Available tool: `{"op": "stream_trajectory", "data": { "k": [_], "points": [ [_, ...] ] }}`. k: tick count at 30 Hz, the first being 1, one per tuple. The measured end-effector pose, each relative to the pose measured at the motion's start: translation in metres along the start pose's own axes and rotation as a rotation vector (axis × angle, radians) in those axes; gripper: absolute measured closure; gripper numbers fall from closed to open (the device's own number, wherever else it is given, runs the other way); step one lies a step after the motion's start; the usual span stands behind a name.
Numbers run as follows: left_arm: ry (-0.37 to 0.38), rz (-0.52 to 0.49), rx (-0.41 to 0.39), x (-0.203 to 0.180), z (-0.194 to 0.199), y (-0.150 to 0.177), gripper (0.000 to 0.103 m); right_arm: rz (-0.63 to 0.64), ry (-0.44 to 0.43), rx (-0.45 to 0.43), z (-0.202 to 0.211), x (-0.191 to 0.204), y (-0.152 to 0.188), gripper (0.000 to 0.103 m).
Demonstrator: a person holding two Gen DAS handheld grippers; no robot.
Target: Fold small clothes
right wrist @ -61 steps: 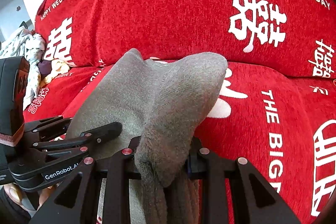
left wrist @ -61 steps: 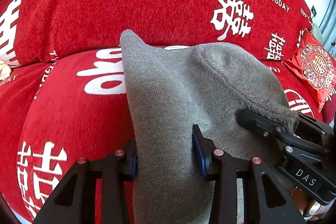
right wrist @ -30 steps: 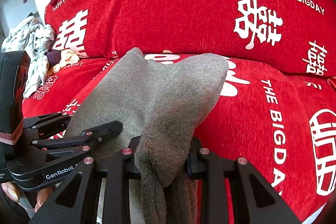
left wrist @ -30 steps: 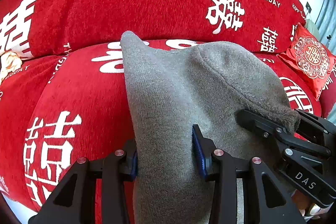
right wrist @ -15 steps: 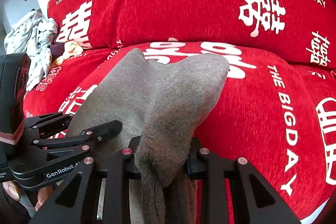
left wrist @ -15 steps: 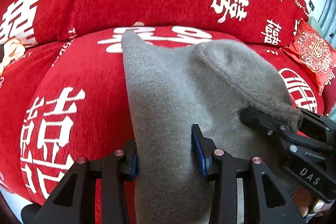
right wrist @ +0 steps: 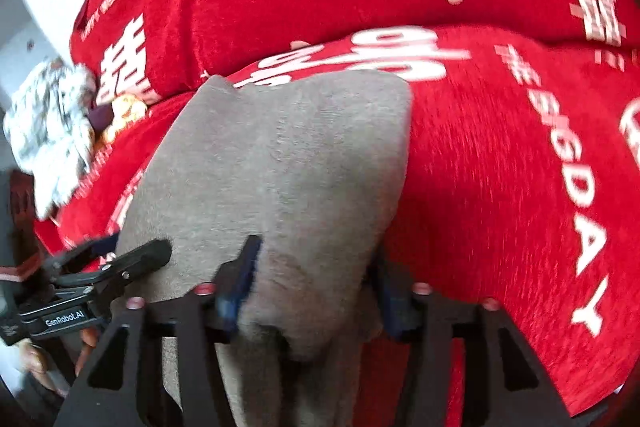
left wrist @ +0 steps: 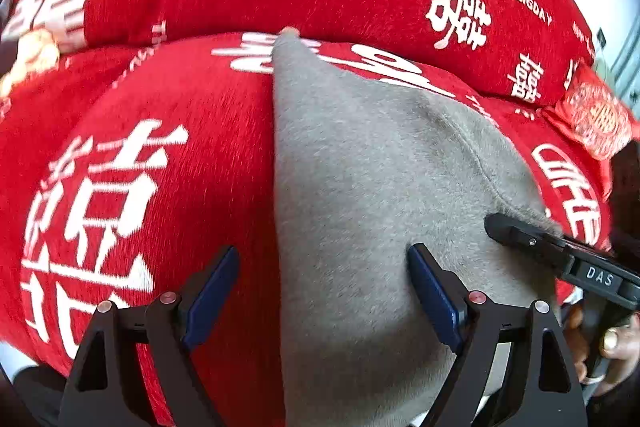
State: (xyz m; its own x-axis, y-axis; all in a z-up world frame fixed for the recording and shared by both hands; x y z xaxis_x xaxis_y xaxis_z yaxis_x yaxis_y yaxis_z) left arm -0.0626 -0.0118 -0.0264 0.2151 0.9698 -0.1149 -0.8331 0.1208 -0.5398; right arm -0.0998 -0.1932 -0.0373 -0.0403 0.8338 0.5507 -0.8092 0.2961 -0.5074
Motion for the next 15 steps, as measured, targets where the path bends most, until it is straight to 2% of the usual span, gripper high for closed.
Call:
{"op": "stream_trajectory", "data": {
  "k": [3,7,8,11,15],
  "points": [
    [-0.02,0.037,-0.008,0.009,0.015,-0.007,0.017,-0.023,0.015,-0.049,0.02,-0.002,-0.007,0.043],
    [0.002,0.053,-0.054,0.008,0.028,-0.031,0.017,0.1,0.039,-0.139,0.044,0.022,-0.027,0.041],
    [-0.005,0.04,-0.048,0.004,0.025,-0.038,0.017,0.14,0.019,-0.13,0.041,0.032,-0.033,0.041],
    [-0.117,-0.019,-0.016,-0.003,0.002,-0.059,0.017,0.19,-0.066,-0.067,0.014,0.048,-0.045,0.041],
    [-0.184,-0.024,0.096,0.005,-0.042,-0.074,0.017,0.12,-0.033,0.011,-0.026,0.016,-0.061,0.042]
  ]
}}
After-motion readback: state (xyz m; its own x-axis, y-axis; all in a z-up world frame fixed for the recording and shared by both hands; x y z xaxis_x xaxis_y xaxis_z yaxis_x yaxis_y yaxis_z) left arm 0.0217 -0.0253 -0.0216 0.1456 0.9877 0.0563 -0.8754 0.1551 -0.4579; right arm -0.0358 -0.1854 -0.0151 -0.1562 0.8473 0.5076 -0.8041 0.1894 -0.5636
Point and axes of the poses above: each gripper's, at about its wrist camera, not at the fingertips, and z roughly against the way its jaws point, x to its left, y to its underside, the point moved 8 cm from there along -z, roughly the way its jaws point, and after that the axes turned 9 degrees about -y, right-handed, at the moved point
